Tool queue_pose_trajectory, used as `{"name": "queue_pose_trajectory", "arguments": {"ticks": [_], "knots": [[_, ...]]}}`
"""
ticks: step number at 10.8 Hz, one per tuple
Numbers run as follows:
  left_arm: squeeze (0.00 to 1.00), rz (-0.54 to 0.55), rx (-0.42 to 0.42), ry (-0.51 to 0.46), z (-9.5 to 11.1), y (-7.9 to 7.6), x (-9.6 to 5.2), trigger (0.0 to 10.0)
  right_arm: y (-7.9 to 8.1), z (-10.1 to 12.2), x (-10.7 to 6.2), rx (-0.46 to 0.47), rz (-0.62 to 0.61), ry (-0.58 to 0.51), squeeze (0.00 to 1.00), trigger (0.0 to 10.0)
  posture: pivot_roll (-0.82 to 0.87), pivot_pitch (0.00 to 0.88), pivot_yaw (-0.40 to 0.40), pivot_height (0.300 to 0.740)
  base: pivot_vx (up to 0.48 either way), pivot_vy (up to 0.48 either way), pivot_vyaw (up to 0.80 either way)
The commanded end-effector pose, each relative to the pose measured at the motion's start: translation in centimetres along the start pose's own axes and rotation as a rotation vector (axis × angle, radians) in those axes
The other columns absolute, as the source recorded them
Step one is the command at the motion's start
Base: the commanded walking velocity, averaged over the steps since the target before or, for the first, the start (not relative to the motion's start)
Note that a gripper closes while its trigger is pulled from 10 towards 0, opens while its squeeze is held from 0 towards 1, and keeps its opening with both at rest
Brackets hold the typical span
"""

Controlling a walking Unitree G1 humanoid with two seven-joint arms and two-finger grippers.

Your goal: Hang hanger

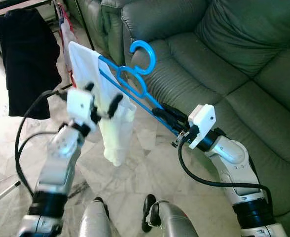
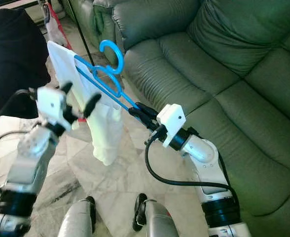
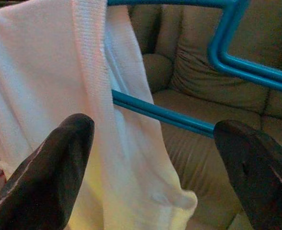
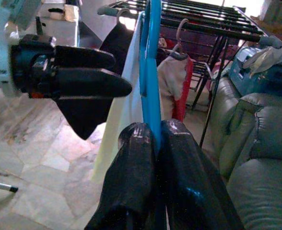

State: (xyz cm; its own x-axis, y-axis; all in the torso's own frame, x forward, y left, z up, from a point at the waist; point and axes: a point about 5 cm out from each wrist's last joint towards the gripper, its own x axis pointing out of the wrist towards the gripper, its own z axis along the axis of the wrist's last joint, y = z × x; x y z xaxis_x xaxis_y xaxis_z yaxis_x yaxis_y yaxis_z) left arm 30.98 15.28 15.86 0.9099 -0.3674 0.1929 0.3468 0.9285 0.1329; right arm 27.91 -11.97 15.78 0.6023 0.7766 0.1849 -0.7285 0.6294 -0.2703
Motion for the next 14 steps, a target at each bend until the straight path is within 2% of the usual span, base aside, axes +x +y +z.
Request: {"name": "queue_pose_trajectory", "arguments": {"ticks": [1,6,9,11,14], "knots": [[0.00,-0.001,-0.009,0.019,-0.5,-0.2,0.0,10.0,-0.2,1.6,0.3,-0.039,0.009,-0.084,0.00,10.0,0.03,0.177,-0.080,0.740,0.000,0.000,0.00],[0.00,0.034,-0.015,0.022,-1.1,0.2,1.4,10.0,0.4,2.1,-0.1,-0.029,0.057,-0.078,0.00,10.0,0.01,0.182,-0.083,0.740,0.000,0.000,0.00],[0.00,0.062,0.066,0.032,-1.5,1.7,1.6,10.0,0.4,2.4,-0.6,-0.028,0.067,-0.067,0.00,10.0,-0.01,0.187,-0.083,0.740,0.000,0.000,0.00],[0.00,0.104,0.087,0.043,-1.7,2.8,1.7,10.0,0.6,2.7,-0.9,-0.022,0.086,-0.058,0.00,10.0,-0.02,0.188,-0.087,0.740,0.000,0.000,0.00],[0.00,0.124,0.099,0.031,-1.7,3.2,2.2,10.0,0.6,2.8,-1.4,-0.009,0.109,-0.039,0.00,10.0,-0.03,0.188,-0.088,0.740,0.000,0.000,0.00]]}}
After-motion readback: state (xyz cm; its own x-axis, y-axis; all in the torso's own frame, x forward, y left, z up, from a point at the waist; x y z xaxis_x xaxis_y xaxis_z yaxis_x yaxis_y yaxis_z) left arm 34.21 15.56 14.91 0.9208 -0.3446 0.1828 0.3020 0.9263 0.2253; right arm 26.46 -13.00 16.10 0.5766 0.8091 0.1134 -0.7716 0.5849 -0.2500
